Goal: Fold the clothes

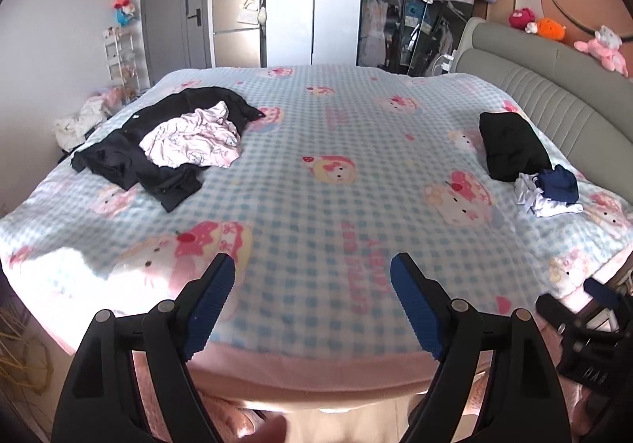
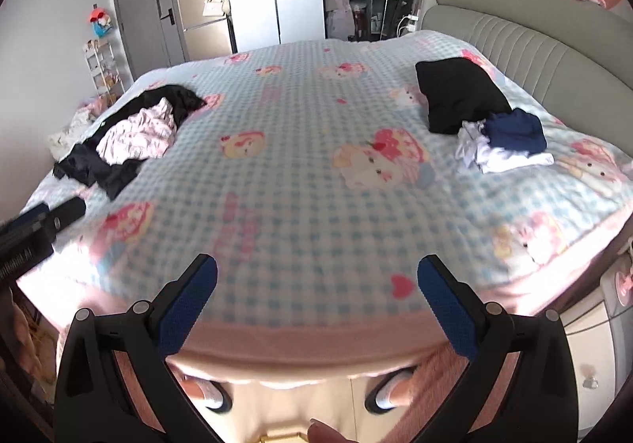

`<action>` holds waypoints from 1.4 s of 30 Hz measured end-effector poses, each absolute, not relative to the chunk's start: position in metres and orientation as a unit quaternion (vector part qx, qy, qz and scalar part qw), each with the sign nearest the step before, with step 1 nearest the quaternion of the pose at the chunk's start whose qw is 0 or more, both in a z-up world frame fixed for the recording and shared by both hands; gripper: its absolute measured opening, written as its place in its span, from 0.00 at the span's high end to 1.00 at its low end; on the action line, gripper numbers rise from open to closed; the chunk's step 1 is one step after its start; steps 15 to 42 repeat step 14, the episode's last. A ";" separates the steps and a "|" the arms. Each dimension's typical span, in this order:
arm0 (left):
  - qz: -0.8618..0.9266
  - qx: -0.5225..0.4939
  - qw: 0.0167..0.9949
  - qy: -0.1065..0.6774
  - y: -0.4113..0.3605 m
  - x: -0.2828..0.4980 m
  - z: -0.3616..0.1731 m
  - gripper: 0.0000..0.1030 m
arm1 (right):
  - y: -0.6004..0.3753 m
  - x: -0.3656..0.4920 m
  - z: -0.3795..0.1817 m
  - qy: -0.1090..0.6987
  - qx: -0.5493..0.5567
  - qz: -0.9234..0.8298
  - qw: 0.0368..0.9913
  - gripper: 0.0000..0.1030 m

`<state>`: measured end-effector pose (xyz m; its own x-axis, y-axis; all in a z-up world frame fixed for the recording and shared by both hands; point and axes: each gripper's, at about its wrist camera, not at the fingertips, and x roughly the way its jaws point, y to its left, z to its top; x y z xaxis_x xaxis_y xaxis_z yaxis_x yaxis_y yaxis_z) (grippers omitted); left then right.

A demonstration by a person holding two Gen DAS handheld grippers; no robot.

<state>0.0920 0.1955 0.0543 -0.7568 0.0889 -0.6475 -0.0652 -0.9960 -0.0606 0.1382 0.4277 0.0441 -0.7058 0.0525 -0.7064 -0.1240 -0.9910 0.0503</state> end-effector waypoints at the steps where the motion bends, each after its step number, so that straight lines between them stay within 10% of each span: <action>1: 0.936 -0.348 0.043 -0.022 0.196 0.096 0.054 0.19 | 0.428 0.142 0.041 0.052 -0.385 0.920 0.049 0.00; 42: 0.929 -0.363 0.070 -0.038 0.197 0.107 0.042 0.19 | 0.428 0.144 0.034 0.070 -0.408 0.910 0.024 0.00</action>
